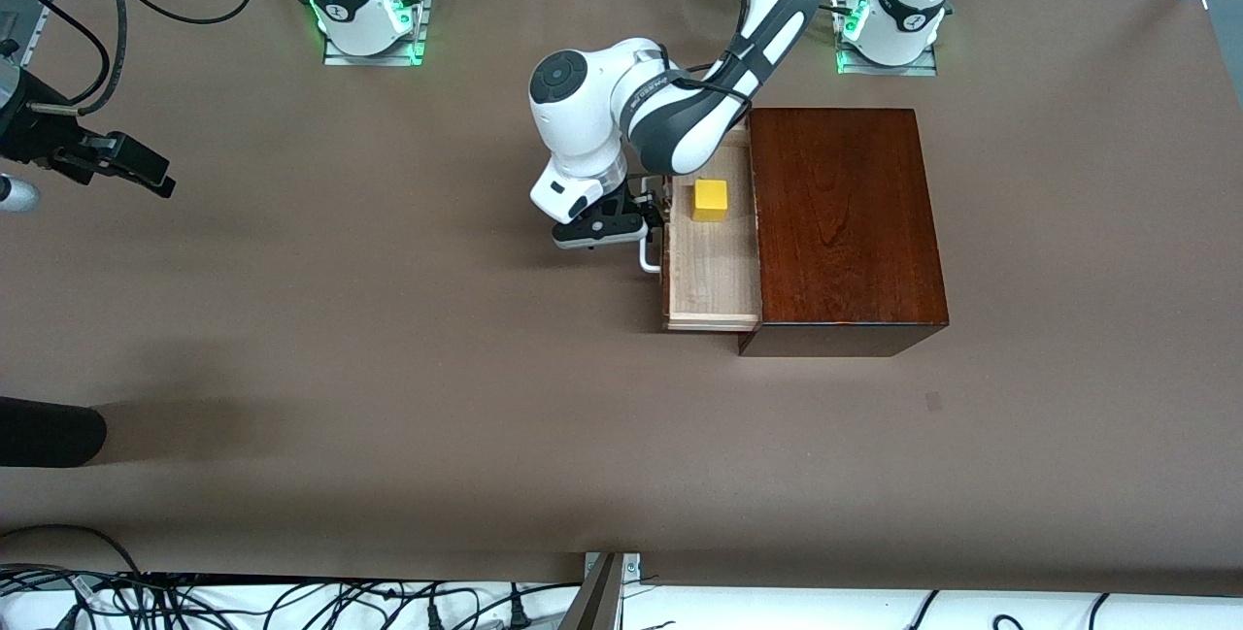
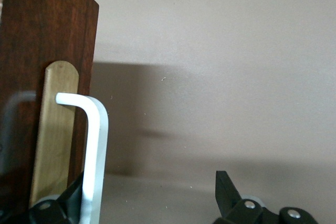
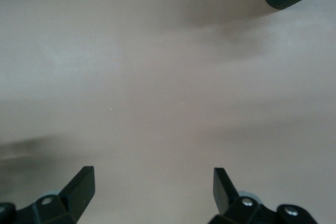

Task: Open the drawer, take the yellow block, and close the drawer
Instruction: 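Pull the handle with the left gripper to slide the drawer open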

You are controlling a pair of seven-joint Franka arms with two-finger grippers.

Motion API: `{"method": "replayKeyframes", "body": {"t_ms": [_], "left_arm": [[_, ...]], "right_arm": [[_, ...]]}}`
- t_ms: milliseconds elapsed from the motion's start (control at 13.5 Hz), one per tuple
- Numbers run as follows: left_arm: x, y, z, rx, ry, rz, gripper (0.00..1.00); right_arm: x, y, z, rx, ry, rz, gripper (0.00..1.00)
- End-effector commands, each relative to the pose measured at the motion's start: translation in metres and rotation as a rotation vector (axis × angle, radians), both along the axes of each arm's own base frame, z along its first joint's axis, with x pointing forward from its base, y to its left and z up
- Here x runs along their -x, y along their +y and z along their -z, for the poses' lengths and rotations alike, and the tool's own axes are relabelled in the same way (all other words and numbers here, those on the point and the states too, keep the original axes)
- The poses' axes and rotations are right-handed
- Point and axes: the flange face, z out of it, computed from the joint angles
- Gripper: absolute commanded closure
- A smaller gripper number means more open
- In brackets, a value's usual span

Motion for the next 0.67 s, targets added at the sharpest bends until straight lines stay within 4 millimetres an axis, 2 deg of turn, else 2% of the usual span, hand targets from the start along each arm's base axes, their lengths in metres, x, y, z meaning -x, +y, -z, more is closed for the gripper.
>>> {"method": "replayKeyframes", "body": {"t_ms": [0,223,371,520,594], "left_arm": [[0.019,-0.048,-0.01,0.157,0.027,-0.036,0.0],[0.016,-0.05,-0.016,0.18,0.034,-0.051,0.0],[0.025,-0.054,-0.001,0.162,0.047,-0.038,0.0],[0.024,-0.047,-0.001,0.117,0.04,-0.028,0.0],[0.027,-0.037,0.001,0.039,0.066,-0.033,0.0]], "right_arm": [[-0.003,0.001,-0.004,0.0,-0.005,0.007,0.0],[-0.003,0.002,-0.004,0.002,-0.005,0.005,0.0],[-0.003,0.001,-0.004,0.002,-0.005,0.005,0.0],[-0.004,0.002,-0.004,0.002,-0.007,0.003,0.0],[-0.004,0.002,-0.004,0.002,-0.011,0.002,0.0]]}}
